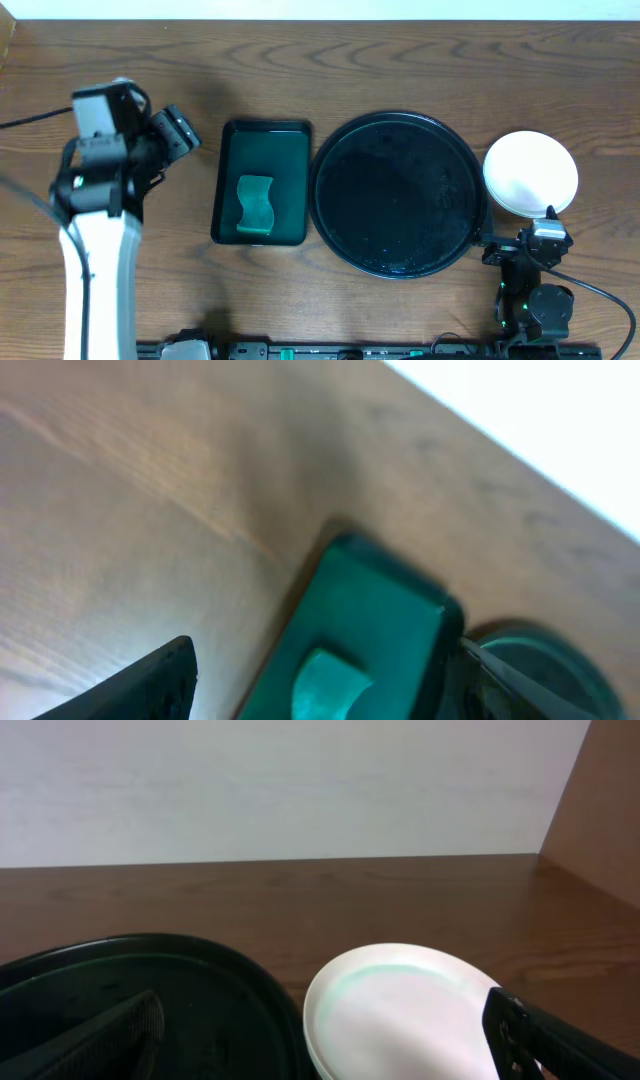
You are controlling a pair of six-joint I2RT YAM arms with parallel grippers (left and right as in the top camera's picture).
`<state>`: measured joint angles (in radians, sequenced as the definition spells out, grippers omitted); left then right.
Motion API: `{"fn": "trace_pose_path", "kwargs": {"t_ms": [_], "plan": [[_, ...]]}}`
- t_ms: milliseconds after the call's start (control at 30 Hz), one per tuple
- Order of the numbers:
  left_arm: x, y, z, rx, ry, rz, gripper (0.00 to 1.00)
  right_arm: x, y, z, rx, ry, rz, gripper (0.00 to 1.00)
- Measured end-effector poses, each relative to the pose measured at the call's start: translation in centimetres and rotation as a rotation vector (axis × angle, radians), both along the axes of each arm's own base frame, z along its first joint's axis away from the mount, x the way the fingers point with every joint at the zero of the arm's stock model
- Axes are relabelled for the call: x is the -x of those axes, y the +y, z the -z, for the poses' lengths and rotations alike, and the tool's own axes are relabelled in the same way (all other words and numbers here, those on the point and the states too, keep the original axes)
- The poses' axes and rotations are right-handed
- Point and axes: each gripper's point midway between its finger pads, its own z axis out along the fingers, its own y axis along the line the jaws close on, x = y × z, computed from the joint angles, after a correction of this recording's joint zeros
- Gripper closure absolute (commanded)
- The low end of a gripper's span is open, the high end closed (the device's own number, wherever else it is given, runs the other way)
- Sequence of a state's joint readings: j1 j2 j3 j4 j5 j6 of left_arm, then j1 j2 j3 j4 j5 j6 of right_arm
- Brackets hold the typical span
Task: Clean dirty plates on tray and stack at the side
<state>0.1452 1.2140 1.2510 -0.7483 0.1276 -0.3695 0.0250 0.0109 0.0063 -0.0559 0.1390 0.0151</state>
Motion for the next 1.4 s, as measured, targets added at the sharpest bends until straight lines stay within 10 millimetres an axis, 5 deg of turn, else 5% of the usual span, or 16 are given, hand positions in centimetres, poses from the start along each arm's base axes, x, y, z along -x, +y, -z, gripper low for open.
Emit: {"fn": "trace_pose_path", "kwargs": {"t_ms": [200,500,867,967,1167,1400], "plan": [[2.2,-0.3,-6.3,-0.032,-0.218,0.0,0.2,0.0,0.0,0.0,0.0,0.0,0.0,0.01],[8.8,-0.9,-13.9,-0.084,-0.497,-0.017,0.2,0.0,0.0,0.0,0.0,0.0,0.0,0.01],[10.9,-0.7,-15.3,-0.106,-0.558,-0.043,0.2,0.0,0.0,0.0,0.0,0.0,0.0,0.01],[12.7,-1.0,-16.5,-0.114,-0.617,-0.045,0.2,0.0,0.0,0.0,0.0,0.0,0.0,0.01],[19.6,-1.9,-19.9,-0.141,-0.831,-0.05,0.2,0.0,0.0,0.0,0.0,0.0,0.0,0.01],[24.0,-2.6,-20.5,-0.156,-0.952,-0.052,0.2,0.0,0.0,0.0,0.0,0.0,0.0,0.01]]}}
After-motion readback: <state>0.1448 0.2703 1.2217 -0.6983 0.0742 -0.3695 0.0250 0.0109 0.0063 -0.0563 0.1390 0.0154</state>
